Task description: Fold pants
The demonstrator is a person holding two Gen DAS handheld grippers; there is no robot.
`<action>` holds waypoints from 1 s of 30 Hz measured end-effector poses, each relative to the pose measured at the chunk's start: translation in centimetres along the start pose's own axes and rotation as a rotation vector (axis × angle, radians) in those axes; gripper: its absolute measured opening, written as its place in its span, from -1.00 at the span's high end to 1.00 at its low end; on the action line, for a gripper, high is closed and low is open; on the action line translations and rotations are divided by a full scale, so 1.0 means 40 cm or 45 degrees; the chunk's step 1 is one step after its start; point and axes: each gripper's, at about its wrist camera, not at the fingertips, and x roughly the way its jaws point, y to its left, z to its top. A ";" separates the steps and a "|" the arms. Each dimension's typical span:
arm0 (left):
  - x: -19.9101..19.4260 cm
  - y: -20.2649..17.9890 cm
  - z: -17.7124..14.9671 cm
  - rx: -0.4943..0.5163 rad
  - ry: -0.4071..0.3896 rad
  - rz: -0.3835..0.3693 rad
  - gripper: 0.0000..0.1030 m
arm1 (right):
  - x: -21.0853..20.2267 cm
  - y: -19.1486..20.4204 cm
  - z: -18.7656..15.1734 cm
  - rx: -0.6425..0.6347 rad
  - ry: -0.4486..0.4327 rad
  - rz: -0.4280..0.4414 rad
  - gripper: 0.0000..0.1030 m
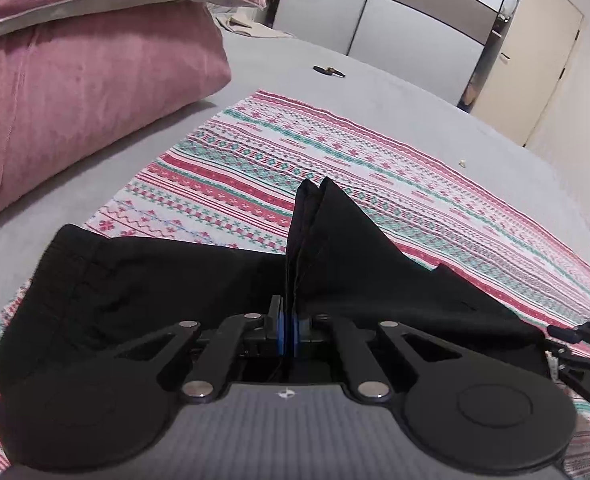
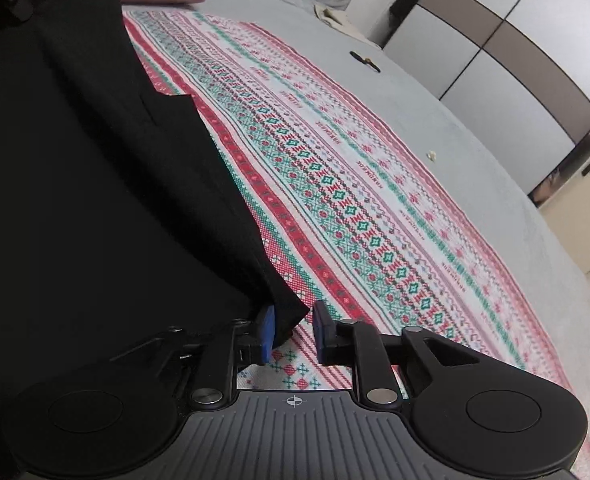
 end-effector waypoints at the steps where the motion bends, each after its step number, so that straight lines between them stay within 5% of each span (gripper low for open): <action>1: -0.002 0.002 0.001 0.001 -0.005 0.004 0.44 | 0.001 -0.002 0.001 0.010 -0.006 0.003 0.71; 30: -0.014 0.186 0.034 -0.063 -0.038 0.275 0.44 | 0.015 0.068 0.082 0.059 -0.103 0.065 0.54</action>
